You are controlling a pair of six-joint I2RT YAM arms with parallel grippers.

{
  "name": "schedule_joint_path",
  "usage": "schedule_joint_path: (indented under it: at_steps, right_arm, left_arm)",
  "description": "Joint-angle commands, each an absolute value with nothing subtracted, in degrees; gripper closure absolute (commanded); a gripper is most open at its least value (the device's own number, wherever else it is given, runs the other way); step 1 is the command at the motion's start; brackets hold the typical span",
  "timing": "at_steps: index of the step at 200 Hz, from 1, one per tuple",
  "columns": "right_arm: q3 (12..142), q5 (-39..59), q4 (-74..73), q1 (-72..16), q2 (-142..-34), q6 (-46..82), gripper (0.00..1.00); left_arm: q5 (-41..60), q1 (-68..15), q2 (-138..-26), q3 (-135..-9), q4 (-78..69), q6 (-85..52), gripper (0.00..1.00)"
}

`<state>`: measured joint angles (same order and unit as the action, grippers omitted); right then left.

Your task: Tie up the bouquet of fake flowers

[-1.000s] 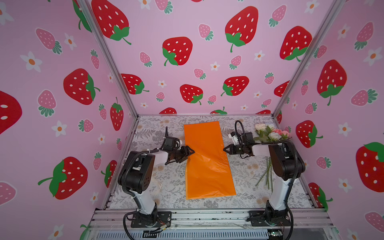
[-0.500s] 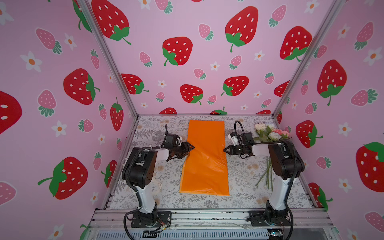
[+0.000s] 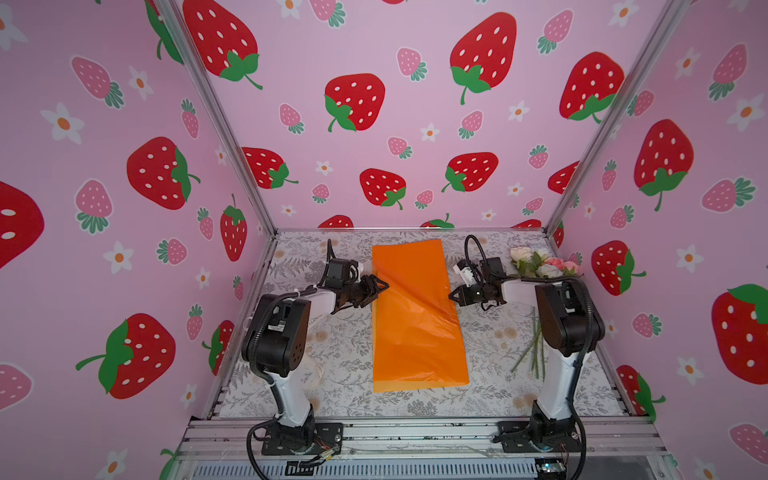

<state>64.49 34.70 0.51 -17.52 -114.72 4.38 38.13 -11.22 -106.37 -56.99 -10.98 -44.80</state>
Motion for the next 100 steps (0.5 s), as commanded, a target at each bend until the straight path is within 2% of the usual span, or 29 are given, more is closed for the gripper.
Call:
schedule_joint_path:
  at_steps: [1, 59, 100]
  right_arm:
    - [65.6, 34.3, 3.6, -17.8, -115.8, 1.1, 1.0]
    - [65.6, 35.5, 2.8, -17.7, -115.8, 1.8, 1.0]
    - [66.5, 37.5, 2.3, -17.8, -116.6, 1.5, 1.0]
  left_arm:
    - [41.9, -11.1, -109.4, -59.2, -11.5, -44.9, 0.36]
    - [46.4, -11.1, -111.8, -59.9, -15.0, -46.4, 0.41]
    - [50.1, -10.9, -113.2, -63.4, -12.0, -42.2, 0.29]
